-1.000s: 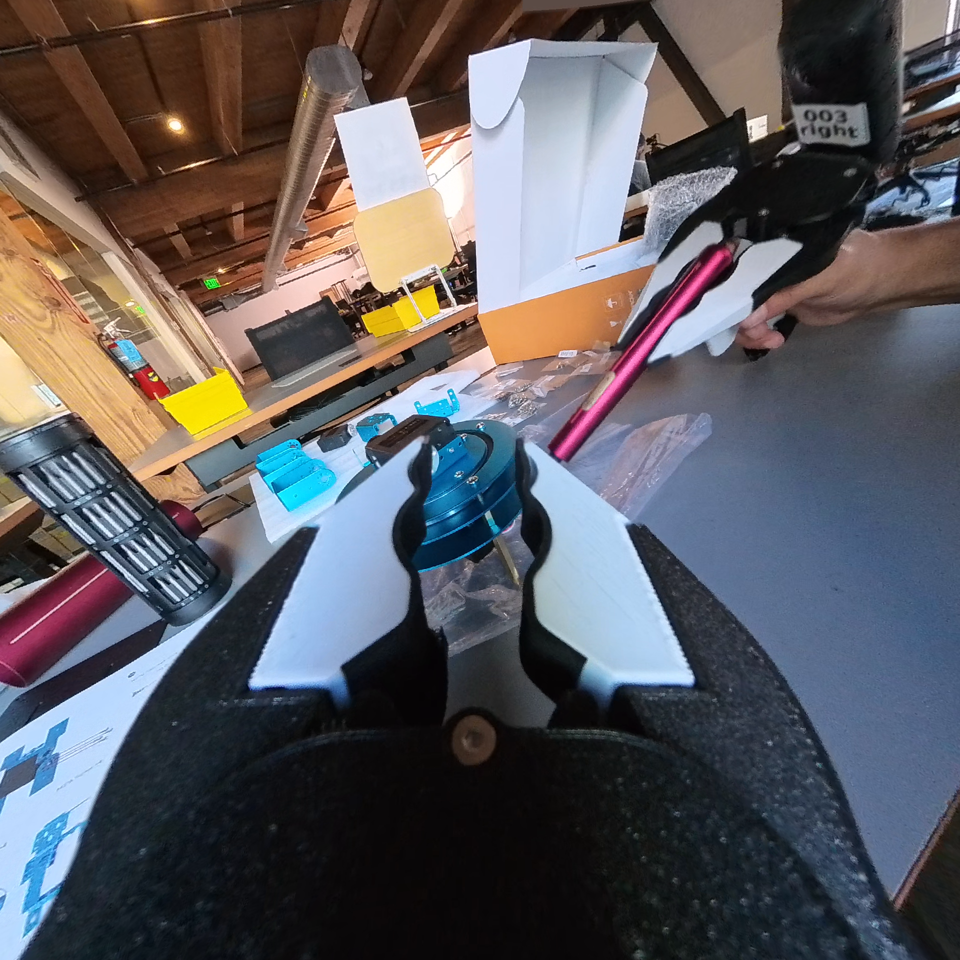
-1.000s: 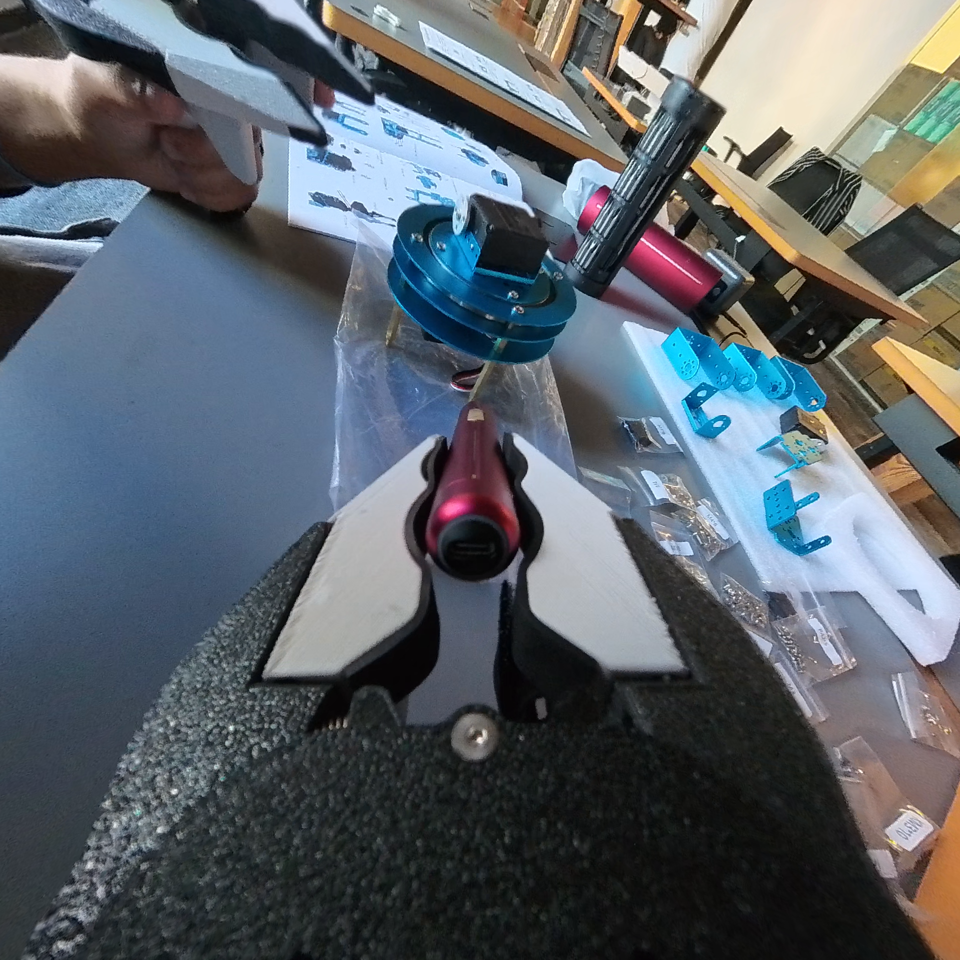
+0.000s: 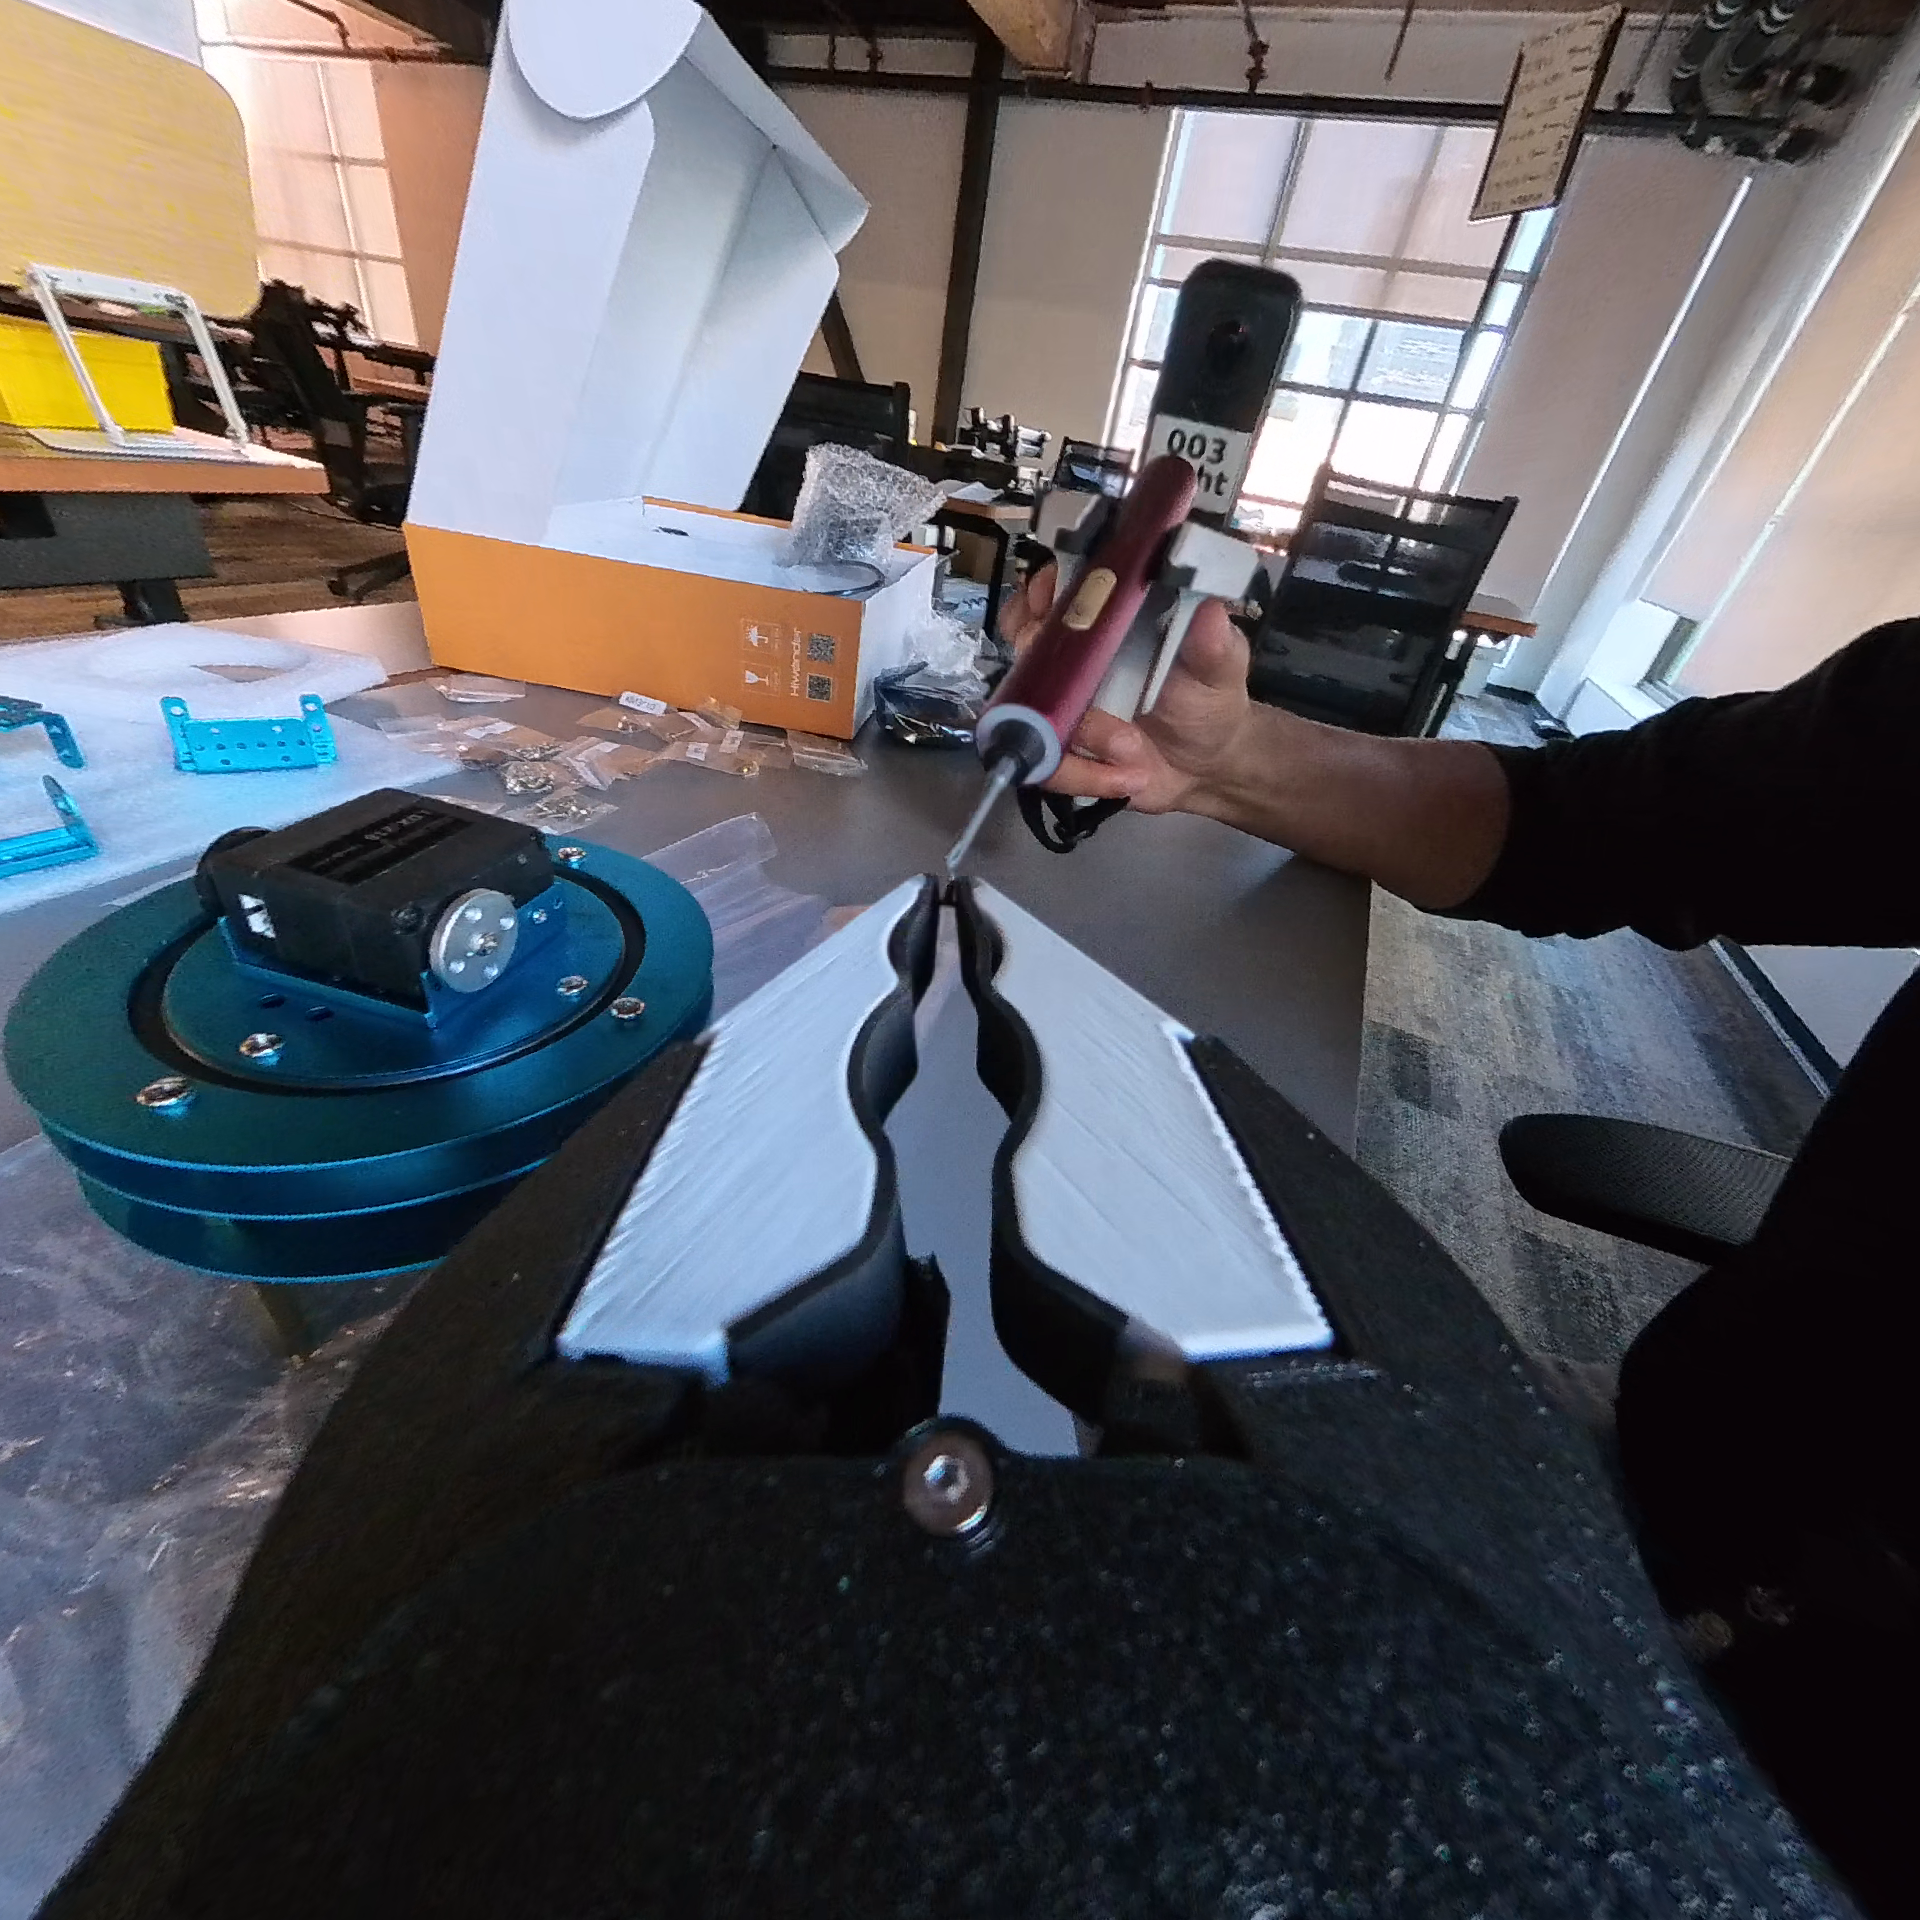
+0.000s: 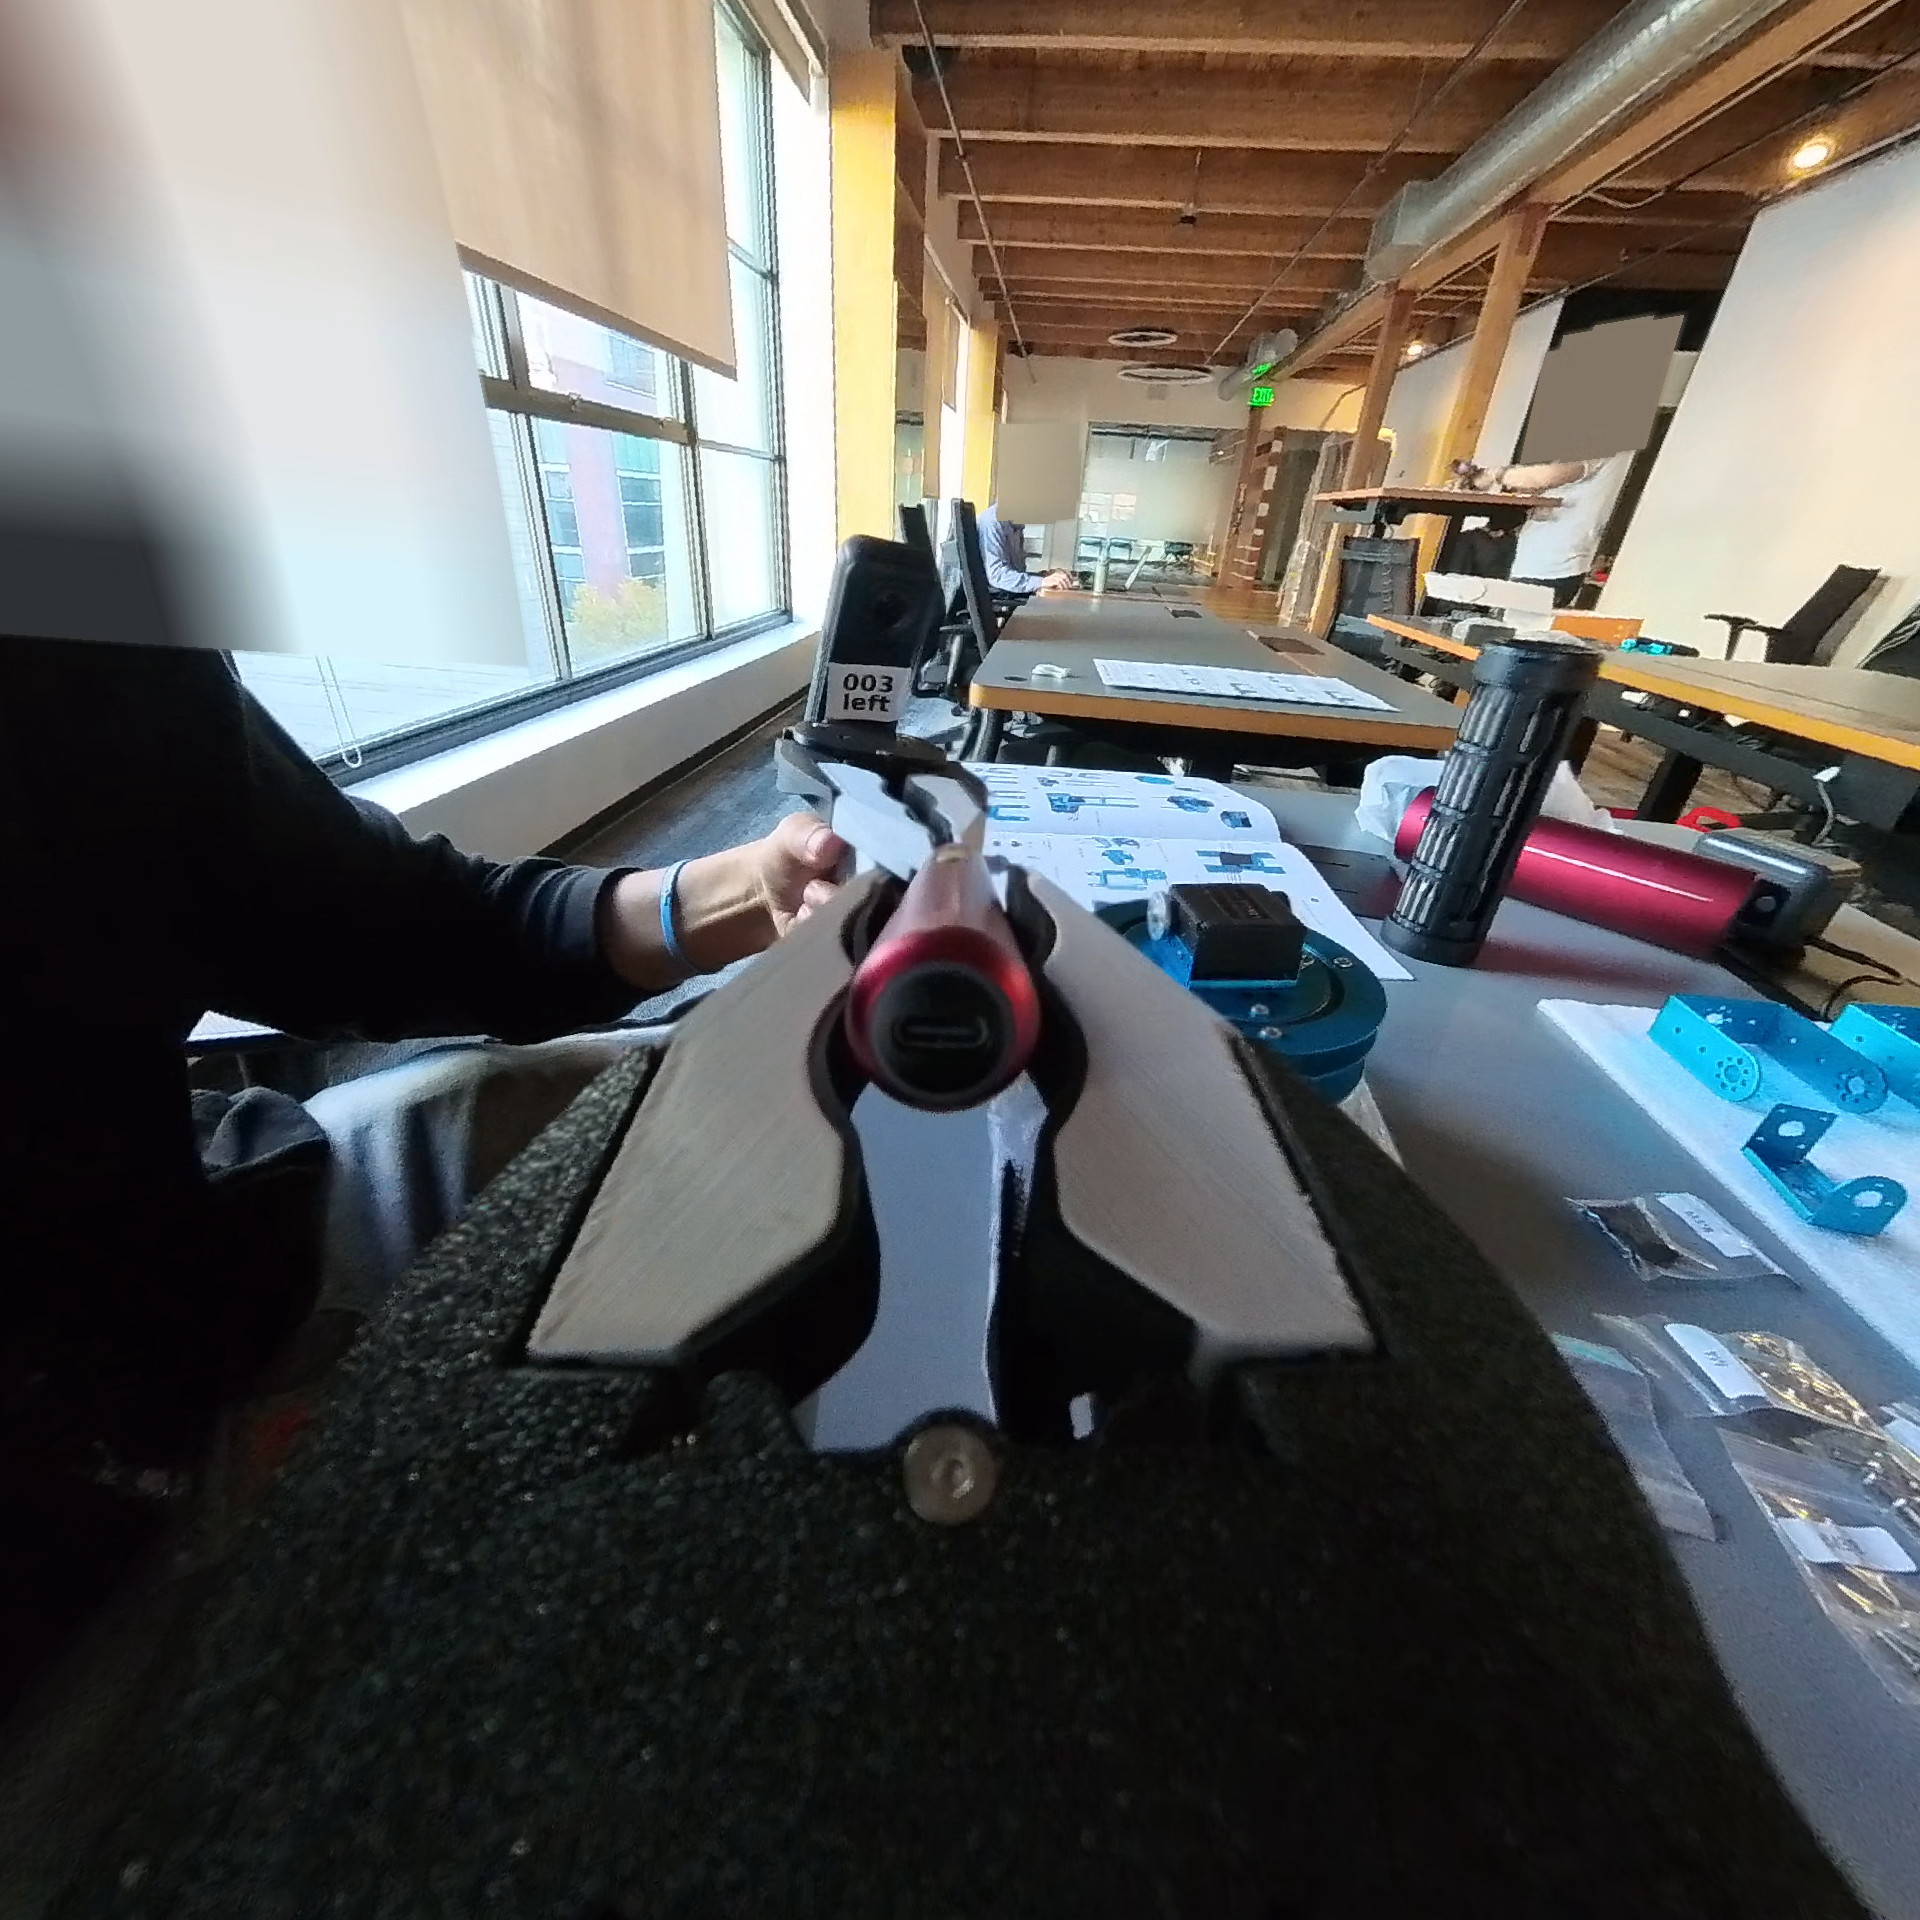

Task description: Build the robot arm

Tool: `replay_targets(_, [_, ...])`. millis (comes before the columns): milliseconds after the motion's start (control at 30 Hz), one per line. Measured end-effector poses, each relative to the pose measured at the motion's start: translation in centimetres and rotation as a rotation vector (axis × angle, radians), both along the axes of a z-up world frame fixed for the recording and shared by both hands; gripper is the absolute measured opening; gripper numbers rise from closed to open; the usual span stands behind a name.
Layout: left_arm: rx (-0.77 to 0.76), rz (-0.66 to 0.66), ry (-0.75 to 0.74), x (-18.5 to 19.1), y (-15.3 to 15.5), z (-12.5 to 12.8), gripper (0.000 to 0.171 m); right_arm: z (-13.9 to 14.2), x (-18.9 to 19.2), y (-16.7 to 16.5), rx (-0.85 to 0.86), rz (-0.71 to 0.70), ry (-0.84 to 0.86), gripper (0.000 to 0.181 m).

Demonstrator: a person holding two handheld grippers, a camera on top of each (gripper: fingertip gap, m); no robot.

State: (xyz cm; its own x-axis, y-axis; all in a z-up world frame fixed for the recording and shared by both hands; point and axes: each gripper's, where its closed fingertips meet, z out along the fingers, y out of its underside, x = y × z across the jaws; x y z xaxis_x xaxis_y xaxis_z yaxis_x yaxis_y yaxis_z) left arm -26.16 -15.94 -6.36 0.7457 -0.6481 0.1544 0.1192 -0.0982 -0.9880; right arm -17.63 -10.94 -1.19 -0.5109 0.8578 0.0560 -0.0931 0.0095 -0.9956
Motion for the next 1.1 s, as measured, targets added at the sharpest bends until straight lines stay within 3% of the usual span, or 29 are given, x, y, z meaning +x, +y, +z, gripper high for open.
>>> replay_targets(200, [0.045, 0.0, -0.043, -0.2, -0.3, 0.8, 0.002, 0.9, 0.2, 0.0, -0.019, -0.003, 0.032, 0.022])
replay_targets(333, [0.093, -0.013, -0.177, -0.8, -1.0, 2.5, 0.002, 2.0, 0.1, -0.4, 0.018, -0.055, 0.081, 0.021])
replay_targets(400, [0.115, -0.056, -0.41, -1.9, -1.6, 4.9, 0.002, 3.2, -0.1, -1.0, 0.051, -0.109, 0.13, 0.021])
replay_targets(500, [0.184, -0.221, -0.896, -4.8, -3.3, 9.8, 0.002, 5.8, -0.3, -3.4, 0.149, -0.207, 0.251, 0.021])
replay_targets(600, [0.278, -0.28, -1.175, -7.7, -4.4, 13.3, 0.002, 9.3, -0.2, -6.6, 0.15, -0.266, 0.413, 0.02])
replay_targets(800, [0.442, -0.434, -1.3, -6.9, -8.4, 18.9, 0.002, 14.5, -0.4, -11.9, 0.135, -0.285, 0.615, 0.02])
replay_targets(1100, [0.535, -0.566, -1.33, -4.5, -13.1, 21.9, 0.002, 15.7, -0.3, -17.3, 0.263, -0.293, 0.649, 0.019])
